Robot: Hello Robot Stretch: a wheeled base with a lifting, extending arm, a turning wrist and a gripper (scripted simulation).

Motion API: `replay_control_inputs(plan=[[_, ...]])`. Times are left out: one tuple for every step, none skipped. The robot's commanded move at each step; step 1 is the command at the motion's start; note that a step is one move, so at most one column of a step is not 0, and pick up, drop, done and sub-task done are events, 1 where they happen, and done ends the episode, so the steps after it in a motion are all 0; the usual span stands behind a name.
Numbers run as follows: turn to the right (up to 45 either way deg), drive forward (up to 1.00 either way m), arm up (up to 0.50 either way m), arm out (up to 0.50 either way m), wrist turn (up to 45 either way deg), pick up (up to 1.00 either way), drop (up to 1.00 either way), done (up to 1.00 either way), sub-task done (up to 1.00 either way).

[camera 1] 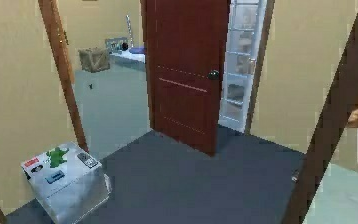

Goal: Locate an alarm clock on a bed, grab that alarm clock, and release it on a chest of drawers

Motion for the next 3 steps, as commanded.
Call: replay_control_inputs(plan=[[0.0, 0.95, 0.00, 0.00, 0.0, 0.00, 0.00, 0.00, 0.00], [-27.0, 0.00, 0.00, 0.00, 0.0, 0.00, 0.00, 0.00, 0.00], [0.0, 1.00, 0.00, 0.00, 0.0, 0.00, 0.00, 0.00, 0.00]])
